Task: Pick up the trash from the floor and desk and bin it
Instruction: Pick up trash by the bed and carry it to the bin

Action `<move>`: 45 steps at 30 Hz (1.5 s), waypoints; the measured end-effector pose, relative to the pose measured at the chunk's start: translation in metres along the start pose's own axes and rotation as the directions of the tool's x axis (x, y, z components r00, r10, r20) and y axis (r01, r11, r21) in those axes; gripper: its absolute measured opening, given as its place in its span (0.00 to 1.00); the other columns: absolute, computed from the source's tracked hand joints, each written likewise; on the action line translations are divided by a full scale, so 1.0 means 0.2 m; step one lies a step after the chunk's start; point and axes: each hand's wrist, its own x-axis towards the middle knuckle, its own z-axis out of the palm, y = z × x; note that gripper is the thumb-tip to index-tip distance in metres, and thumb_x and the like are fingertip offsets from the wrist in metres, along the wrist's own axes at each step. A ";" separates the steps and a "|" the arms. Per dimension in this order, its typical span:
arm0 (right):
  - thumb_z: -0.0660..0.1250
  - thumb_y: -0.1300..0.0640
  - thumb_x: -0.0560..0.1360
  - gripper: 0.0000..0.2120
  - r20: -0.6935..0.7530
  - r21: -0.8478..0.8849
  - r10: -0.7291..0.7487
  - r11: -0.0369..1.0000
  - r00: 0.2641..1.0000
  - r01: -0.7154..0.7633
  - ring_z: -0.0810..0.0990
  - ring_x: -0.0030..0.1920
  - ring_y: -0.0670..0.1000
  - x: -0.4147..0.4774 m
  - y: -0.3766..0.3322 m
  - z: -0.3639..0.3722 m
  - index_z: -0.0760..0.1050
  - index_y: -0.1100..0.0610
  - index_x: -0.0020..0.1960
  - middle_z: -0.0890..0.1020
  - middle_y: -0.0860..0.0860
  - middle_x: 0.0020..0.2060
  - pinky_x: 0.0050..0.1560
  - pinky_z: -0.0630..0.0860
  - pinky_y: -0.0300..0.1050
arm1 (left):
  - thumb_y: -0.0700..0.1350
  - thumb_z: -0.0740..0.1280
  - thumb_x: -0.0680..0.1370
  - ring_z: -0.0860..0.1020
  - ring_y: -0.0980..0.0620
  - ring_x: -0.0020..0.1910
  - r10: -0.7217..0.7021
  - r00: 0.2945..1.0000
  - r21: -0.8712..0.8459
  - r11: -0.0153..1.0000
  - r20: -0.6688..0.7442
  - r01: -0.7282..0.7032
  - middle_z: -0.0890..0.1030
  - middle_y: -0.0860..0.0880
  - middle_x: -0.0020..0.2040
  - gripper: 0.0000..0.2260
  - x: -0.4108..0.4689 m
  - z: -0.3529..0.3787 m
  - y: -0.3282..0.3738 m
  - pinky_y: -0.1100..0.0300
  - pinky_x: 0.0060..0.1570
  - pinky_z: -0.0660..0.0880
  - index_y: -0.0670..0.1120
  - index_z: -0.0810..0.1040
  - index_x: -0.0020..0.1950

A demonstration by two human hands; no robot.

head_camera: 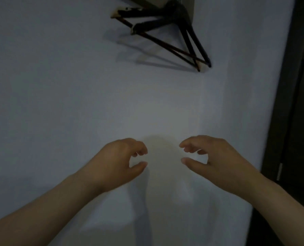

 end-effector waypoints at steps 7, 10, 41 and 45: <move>0.68 0.46 0.73 0.14 0.054 0.228 -0.261 0.943 0.964 0.243 0.76 0.53 0.37 0.18 -0.21 0.25 0.77 0.44 0.59 0.79 0.37 0.49 0.56 0.74 0.37 | 0.59 0.62 0.72 0.76 0.62 0.46 -0.308 0.951 0.159 0.938 -0.027 0.308 0.79 0.57 0.51 0.17 -0.37 -0.23 -0.07 0.68 0.48 0.74 0.53 0.78 0.57; 0.69 0.48 0.74 0.13 0.040 0.348 -0.387 0.870 0.921 0.350 0.76 0.54 0.38 0.25 -0.44 0.34 0.77 0.44 0.57 0.79 0.38 0.49 0.56 0.73 0.37 | 0.56 0.66 0.75 0.76 0.62 0.49 -0.436 0.899 0.247 0.866 -0.050 0.434 0.78 0.59 0.53 0.14 -0.58 -0.41 -0.07 0.69 0.49 0.75 0.55 0.76 0.59; 0.71 0.48 0.72 0.13 -0.415 0.805 -0.903 -0.306 0.114 0.508 0.78 0.51 0.36 -1.57 -3.51 -0.11 0.78 0.44 0.56 0.80 0.38 0.48 0.53 0.76 0.37 | 0.54 0.67 0.75 0.76 0.63 0.51 -0.761 0.022 0.433 -0.344 -0.648 0.833 0.76 0.60 0.53 0.12 -3.27 -2.16 1.91 0.64 0.52 0.77 0.57 0.76 0.58; 0.69 0.45 0.71 0.14 -0.445 0.781 -0.896 -0.384 0.008 0.492 0.77 0.51 0.37 -1.80 -3.77 -0.17 0.78 0.44 0.56 0.81 0.38 0.48 0.52 0.76 0.40 | 0.55 0.67 0.75 0.76 0.63 0.50 -0.704 -0.036 0.373 -0.418 -0.709 0.829 0.76 0.60 0.53 0.13 -3.51 -2.26 2.07 0.65 0.51 0.77 0.57 0.76 0.59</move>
